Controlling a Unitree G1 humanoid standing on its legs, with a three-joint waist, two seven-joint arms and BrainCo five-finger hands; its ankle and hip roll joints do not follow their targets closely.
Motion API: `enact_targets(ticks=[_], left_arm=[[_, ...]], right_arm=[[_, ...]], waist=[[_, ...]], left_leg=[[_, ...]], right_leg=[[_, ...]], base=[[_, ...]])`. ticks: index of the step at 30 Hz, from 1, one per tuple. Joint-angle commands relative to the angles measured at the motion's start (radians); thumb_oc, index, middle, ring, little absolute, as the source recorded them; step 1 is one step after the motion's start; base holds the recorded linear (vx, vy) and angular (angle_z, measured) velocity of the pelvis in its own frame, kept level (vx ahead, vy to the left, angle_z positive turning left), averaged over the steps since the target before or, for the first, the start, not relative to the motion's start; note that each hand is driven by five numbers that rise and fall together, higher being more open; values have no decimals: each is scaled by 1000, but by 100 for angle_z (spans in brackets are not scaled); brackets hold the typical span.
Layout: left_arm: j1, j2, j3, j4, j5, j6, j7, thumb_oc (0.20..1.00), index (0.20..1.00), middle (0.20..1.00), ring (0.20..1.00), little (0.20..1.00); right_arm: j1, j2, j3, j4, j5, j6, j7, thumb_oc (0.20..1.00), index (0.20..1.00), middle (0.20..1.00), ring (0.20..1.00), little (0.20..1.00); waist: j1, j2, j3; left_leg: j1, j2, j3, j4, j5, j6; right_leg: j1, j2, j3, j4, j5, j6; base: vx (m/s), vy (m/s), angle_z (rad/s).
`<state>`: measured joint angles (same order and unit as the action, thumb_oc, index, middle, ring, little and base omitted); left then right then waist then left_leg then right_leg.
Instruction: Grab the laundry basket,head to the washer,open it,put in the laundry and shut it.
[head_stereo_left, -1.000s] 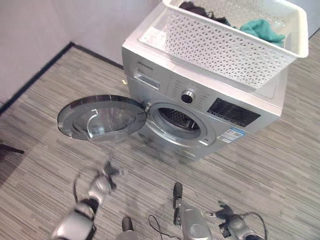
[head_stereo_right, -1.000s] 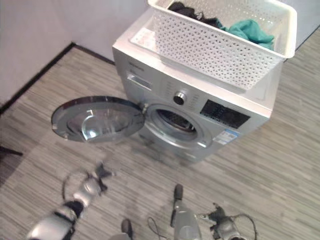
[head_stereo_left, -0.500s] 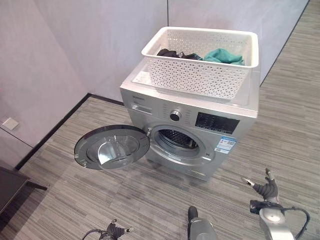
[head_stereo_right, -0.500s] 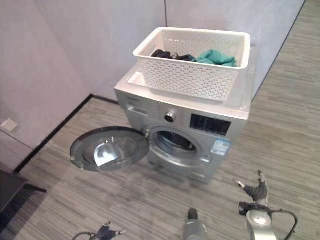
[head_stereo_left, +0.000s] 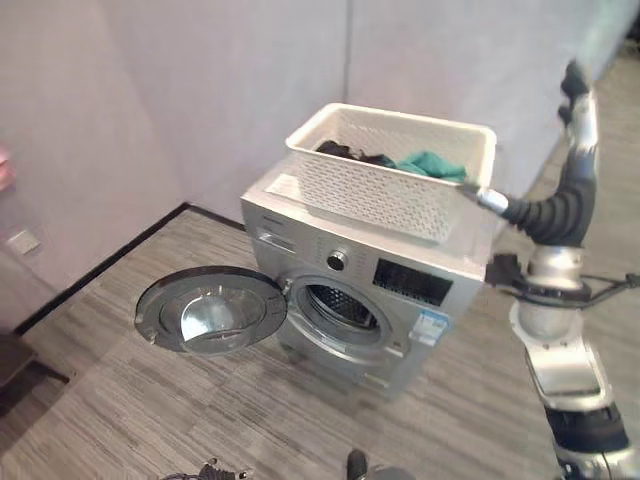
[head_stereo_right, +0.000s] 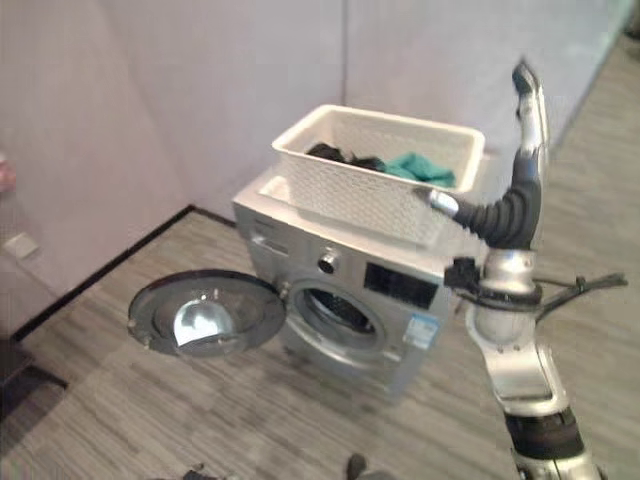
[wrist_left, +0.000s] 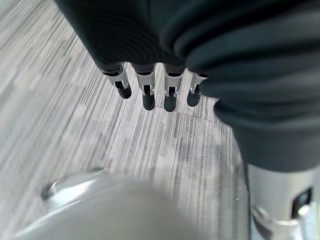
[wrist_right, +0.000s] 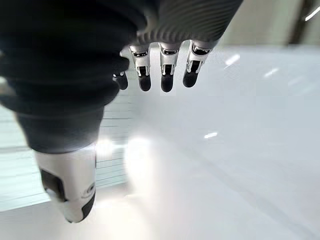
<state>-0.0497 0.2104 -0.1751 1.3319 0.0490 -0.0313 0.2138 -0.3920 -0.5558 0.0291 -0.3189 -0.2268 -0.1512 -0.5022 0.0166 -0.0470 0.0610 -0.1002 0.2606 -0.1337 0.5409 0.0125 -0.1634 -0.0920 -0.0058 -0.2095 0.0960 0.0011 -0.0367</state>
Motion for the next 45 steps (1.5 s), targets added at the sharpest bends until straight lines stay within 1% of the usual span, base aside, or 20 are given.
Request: enact_targets(ticks=[1,2,3,4,6,7,9,13,15,17,18,19,21,22,23,24,28,32,37,45], left_arm=[[-29,3,-59,-67,23,-13,-8,1000,1000,1000,1000,1000],[-30,2,-60,-68,23,-13,-8,1000,1000,1000,1000,1000],[-24,5,-81,-78,29,-23,-18,1000,1000,1000,1000,1000],[-28,11,-99,-89,31,-31,-19,1000,1000,1000,1000,1000],[-36,16,-113,-92,37,-33,-18,1000,1000,1000,1000,1000],[-24,19,-108,-88,27,-32,-31,1000,1000,1000,1000,1000],[-20,22,-98,-87,24,-33,-36,1000,1000,1000,1000,1000],[8,45,-98,-63,33,-30,-65,1000,1000,1000,1000,1000],[18,65,-99,-51,34,-29,-79,1000,1000,1000,1000,1000],[20,89,-94,-36,22,-29,-95,1000,1000,1000,1000,1000],[19,87,-91,-35,21,-29,-96,1000,1000,1000,1000,1000],[22,101,-82,-31,12,-32,-96,1000,1000,1000,1000,1000],[22,98,-80,-31,12,-32,-96,1000,1000,1000,1000,1000],[11,123,-86,-15,14,-38,-106,1000,1000,1000,1000,1000],[9,117,-82,-14,14,-38,-107,1000,1000,1000,1000,1000],[-3,124,-91,-1,21,-38,-109,1000,1000,1000,1000,1000],[-28,130,-100,23,23,-40,-99,1000,1000,1000,1000,1000],[-12,107,-94,21,-21,-39,-109,1000,1000,1000,1000,1000],[4,88,-106,22,-37,-37,-125,1000,1000,1000,1000,1000],[40,78,-112,35,-39,-38,-145,1000,1000,1000,1000,1000]], right_arm=[[-20,-117,-67,35,-87,56,-41,1000,1000,1000,1000,1000],[-23,-119,-65,38,-87,56,-43,1000,1000,1000,1000,1000],[-52,-186,-96,85,-119,89,-56,1000,1000,1000,1000,1000],[-86,-237,-91,119,-128,99,-55,1000,1000,1000,1000,1000],[-104,-270,-95,156,-135,110,-55,1000,1000,1000,1000,1000],[-139,-307,-59,214,-131,131,-5,1000,1000,1000,1000,1000],[-162,-319,-41,239,-113,130,35,1000,1000,1000,1000,1000],[-262,-379,30,346,-49,141,152,1000,1000,1000,1000,1000],[-358,-407,104,442,-28,157,198,1000,1000,1000,1000,1000],[-484,-433,194,553,-14,170,245,1000,1000,1000,1000,1000],[-495,-432,203,560,-12,169,244,1000,1000,1000,1000,1000],[-597,-464,280,636,-41,173,270,1000,1000,1000,1000,1000],[-605,-463,288,640,-40,173,269,1000,1000,1000,1000,1000],[-846,-510,499,842,-105,183,308,1000,1000,1000,1000,1000],[-869,-506,520,855,-102,180,305,1000,1000,1000,1000,1000],[-954,-491,598,933,-106,181,313,1000,1000,1000,1000,1000],[-1100,-441,781,1148,-80,174,400,1000,1000,1000,1000,1000],[-1111,-366,863,1306,-45,163,489,1000,1000,1000,1000,1000],[-1079,-336,875,1368,-26,160,535,1000,1000,1000,1000,1000],[-992,-278,859,1414,-1,145,591,1000,1000,1000,1000,1000]], waist=[[-5,1,73],[-5,0,73],[8,6,69],[23,13,69],[35,11,79],[39,24,59],[44,23,52],[57,-1,21],[63,-11,25],[58,-17,34],[58,-16,35],[60,-21,33],[58,-18,34],[61,-36,33],[57,-30,34],[53,-32,44],[54,-71,23],[64,-89,-8],[69,-98,-16],[110,-104,-8]], left_leg=[[40,15,139,-239,-32,67],[40,11,141,-245,-26,69],[-11,10,189,-390,-12,57],[-35,-8,199,-450,24,49],[-75,-18,215,-462,46,43],[-32,-28,233,-490,33,42],[-29,-46,222,-474,17,47],[6,-101,254,-430,-55,91],[36,-134,260,-428,-83,121],[59,-168,260,-438,-97,158],[60,-169,262,-439,-97,159],[77,-185,265,-445,-110,167],[78,-185,265,-446,-110,167],[90,-198,258,-453,-121,161],[89,-198,260,-452,-121,162],[88,-196,254,-444,-122,158],[89,-205,240,-435,-132,146],[95,-190,212,-458,-116,129],[101,-181,188,-495,-95,118],[79,-175,161,-536,-68,109]], right_leg=[[68,-109,51,-8,-88,86],[67,-113,50,-12,-84,87],[97,-124,35,-28,-89,101],[117,-129,33,-41,-91,107],[140,-139,24,-47,-99,111],[156,-151,20,-47,-94,134],[160,-169,27,-50,-82,148],[159,-247,56,-37,-48,185],[128,-268,86,33,-34,193],[72,-264,126,127,-10,189],[69,-265,129,131,-12,190],[54,-268,119,125,5,197],[55,-268,119,124,6,197],[18,-287,113,13,87,209],[18,-286,114,9,89,209],[-1,-285,138,-9,106,215],[54,-287,145,-83,104,222],[85,-278,88,-70,93,222],[96,-266,64,-74,75,218],[95,-265,16,-99,72,219]], base=[[126,70,96],[144,186,114],[126,204,93],[135,202,73],[124,182,39],[167,250,17],[172,254,-31],[182,300,-65],[128,289,-78],[59,255,-34],[62,212,-34],[35,78,-30],[22,26,-21],[10,-22,-13],[-1,-39,-20],[-1,-25,-28],[65,-38,29],[99,-41,28],[55,-24,23],[29,0,12]])
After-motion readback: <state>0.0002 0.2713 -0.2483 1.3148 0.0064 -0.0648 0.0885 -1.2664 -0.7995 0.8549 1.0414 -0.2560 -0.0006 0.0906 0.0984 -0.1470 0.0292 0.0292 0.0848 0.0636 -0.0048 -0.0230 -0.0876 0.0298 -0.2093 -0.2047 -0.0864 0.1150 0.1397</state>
